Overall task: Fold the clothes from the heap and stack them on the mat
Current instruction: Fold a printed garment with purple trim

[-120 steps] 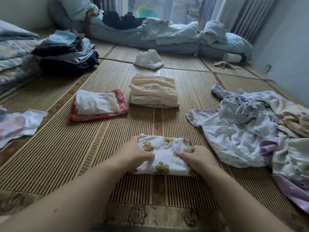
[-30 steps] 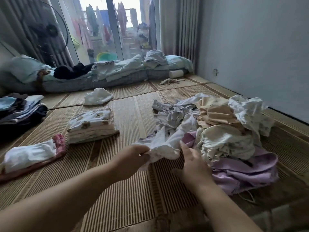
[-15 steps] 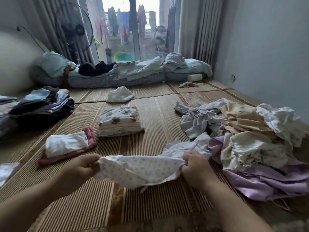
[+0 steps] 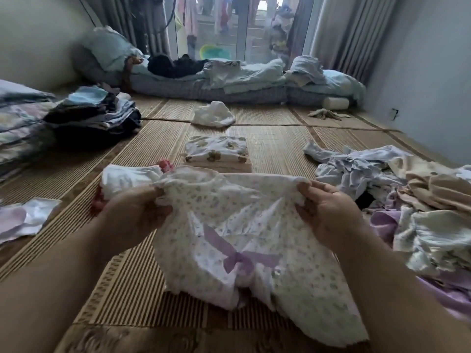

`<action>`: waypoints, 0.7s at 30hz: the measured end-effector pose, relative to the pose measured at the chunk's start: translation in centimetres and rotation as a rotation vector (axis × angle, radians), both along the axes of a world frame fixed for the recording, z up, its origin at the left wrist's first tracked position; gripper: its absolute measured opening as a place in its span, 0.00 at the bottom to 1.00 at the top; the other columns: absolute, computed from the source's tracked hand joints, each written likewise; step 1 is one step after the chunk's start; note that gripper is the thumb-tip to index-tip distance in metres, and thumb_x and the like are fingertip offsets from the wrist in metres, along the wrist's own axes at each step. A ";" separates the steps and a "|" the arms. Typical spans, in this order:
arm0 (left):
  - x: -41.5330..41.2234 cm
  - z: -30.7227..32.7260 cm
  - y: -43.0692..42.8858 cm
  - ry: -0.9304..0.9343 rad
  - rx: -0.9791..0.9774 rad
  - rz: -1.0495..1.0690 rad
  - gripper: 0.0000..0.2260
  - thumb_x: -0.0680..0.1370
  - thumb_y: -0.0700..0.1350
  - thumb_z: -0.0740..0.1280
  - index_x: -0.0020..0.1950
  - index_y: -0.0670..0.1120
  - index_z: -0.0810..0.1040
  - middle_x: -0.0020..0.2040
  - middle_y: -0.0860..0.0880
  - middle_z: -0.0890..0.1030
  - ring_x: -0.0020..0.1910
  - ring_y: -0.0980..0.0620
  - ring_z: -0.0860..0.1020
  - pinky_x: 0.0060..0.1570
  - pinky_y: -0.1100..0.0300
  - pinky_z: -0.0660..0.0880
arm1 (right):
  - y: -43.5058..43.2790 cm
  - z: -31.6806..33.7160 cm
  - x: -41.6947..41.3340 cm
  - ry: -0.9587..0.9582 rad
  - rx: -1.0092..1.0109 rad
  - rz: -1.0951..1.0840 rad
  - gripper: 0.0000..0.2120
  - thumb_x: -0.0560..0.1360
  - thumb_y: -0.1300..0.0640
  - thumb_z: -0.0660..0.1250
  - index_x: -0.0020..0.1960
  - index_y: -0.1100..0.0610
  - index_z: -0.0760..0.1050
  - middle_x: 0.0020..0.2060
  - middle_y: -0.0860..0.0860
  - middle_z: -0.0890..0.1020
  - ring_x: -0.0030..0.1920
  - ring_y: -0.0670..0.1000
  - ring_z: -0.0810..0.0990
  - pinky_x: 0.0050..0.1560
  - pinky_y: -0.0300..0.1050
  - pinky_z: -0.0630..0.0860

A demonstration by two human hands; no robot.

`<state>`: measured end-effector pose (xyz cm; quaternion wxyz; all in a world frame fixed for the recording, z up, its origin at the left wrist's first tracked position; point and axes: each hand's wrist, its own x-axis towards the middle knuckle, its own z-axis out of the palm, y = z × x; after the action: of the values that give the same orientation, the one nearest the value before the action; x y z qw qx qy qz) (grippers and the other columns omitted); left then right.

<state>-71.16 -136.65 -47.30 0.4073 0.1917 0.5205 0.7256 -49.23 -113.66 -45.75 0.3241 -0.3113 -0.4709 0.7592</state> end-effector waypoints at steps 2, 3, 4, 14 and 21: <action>0.5 -1.1 0.8 -0.035 -0.091 0.060 0.10 0.80 0.39 0.60 0.58 0.42 0.77 0.44 0.46 0.84 0.40 0.54 0.84 0.40 0.63 0.80 | -0.1 -1.5 -1.0 -0.061 0.076 -0.078 0.06 0.76 0.65 0.66 0.52 0.58 0.76 0.47 0.56 0.83 0.43 0.50 0.83 0.40 0.43 0.80; 0.8 -1.6 1.2 -0.033 -0.099 0.042 0.12 0.79 0.38 0.60 0.62 0.43 0.74 0.50 0.46 0.84 0.45 0.52 0.83 0.46 0.60 0.79 | -0.3 -2.2 -1.3 -0.097 0.124 -0.068 0.10 0.76 0.66 0.66 0.56 0.57 0.74 0.52 0.55 0.82 0.48 0.51 0.83 0.45 0.45 0.80; 1.0 -2.1 1.4 -0.015 -0.106 0.013 0.17 0.78 0.37 0.62 0.67 0.45 0.71 0.55 0.47 0.82 0.50 0.51 0.82 0.49 0.57 0.78 | -0.5 -2.8 -1.5 -0.158 0.201 -0.041 0.15 0.76 0.66 0.65 0.62 0.57 0.72 0.58 0.55 0.79 0.52 0.52 0.81 0.48 0.46 0.80; 7.5 -7.0 2.6 1.506 -0.588 -0.372 0.39 0.62 0.69 0.66 0.72 0.66 0.58 0.76 0.58 0.59 0.73 0.55 0.58 0.71 0.47 0.58 | -3.8 -4.4 1.1 -1.098 1.185 0.628 0.22 0.62 0.43 0.77 0.53 0.48 0.79 0.44 0.43 0.79 0.43 0.44 0.78 0.40 0.36 0.74; 6.7 -5.3 3.3 1.176 -0.425 -0.298 0.07 0.73 0.39 0.65 0.42 0.48 0.82 0.43 0.51 0.84 0.45 0.50 0.81 0.49 0.52 0.77 | -3.0 -3.7 2.4 -0.905 0.843 0.610 0.13 0.76 0.50 0.66 0.35 0.51 0.80 0.29 0.45 0.80 0.33 0.43 0.77 0.36 0.38 0.71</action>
<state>-64.46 -133.35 -52.62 0.1794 0.5429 0.7571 0.3161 -46.87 -116.69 -49.45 -0.0388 -0.2986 -0.8814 0.3639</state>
